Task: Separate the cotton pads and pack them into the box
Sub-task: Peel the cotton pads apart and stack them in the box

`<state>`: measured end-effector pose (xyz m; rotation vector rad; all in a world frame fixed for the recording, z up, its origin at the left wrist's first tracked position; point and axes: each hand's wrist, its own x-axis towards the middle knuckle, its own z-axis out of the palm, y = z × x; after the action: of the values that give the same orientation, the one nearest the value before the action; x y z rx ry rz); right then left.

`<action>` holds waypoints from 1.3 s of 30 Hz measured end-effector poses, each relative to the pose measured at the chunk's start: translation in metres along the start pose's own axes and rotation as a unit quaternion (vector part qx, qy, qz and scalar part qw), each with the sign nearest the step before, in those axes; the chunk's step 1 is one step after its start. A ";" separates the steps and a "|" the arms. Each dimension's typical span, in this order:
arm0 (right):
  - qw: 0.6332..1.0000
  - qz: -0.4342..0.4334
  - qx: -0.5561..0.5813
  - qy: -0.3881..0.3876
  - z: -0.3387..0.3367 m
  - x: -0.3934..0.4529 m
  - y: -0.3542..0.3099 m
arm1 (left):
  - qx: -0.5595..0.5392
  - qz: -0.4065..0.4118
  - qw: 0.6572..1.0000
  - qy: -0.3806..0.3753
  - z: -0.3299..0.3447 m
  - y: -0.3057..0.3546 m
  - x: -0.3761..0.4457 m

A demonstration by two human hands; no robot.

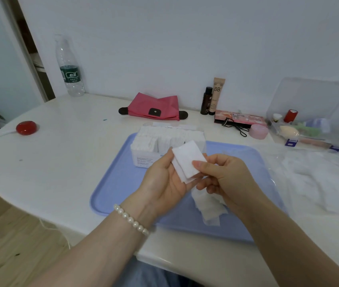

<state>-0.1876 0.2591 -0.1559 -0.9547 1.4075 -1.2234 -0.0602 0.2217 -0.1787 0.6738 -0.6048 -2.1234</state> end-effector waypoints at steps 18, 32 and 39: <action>0.977 -0.132 -0.168 -0.015 -0.018 0.015 -0.008 | -0.009 0.022 0.999 0.034 -0.008 0.004 0.001; 0.768 -0.059 -0.593 -0.233 -0.026 0.043 0.001 | 0.030 0.003 0.996 0.090 -0.026 0.010 -0.004; 0.945 -0.068 -0.271 -0.169 -0.040 0.036 -0.021 | 0.050 0.006 0.995 0.086 -0.021 0.009 0.000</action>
<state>-0.2347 0.2283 -0.1424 -1.5810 1.4371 -0.7185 -0.0415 0.2126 -0.1887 0.8962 -0.6207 -2.0093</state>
